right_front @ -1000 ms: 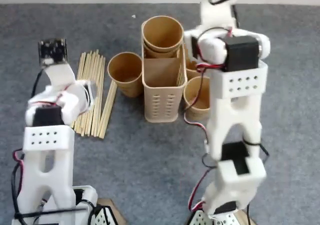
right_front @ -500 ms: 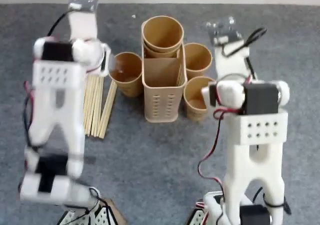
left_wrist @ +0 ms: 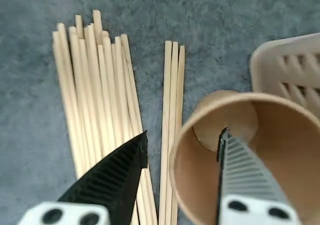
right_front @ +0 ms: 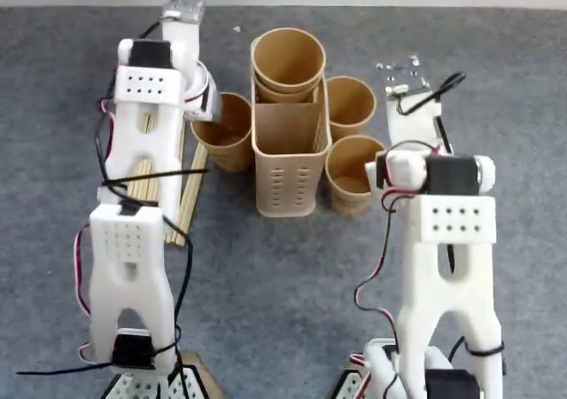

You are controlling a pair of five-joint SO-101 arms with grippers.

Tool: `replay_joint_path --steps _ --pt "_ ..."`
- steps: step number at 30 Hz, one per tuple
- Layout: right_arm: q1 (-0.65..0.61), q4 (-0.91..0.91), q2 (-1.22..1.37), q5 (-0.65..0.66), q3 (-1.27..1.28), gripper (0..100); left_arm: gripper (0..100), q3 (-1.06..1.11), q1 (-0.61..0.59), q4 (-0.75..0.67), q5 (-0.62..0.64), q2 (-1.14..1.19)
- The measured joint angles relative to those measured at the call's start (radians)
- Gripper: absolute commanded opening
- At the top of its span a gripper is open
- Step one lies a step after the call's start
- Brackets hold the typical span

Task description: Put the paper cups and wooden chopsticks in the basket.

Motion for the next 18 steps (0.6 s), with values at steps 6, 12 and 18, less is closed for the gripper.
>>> replay_joint_path --steps 6,12,18 --pt "0.002 -0.051 0.098 0.000 0.000 27.9 0 -0.083 0.002 0.002 -0.003 0.097" --pt "0.002 -0.055 0.137 0.000 0.000 27.9 0 -0.167 0.005 0.048 -0.008 0.100" --pt "0.002 -0.055 0.137 0.000 0.000 27.9 0 -0.298 -0.008 0.097 -0.008 0.100"
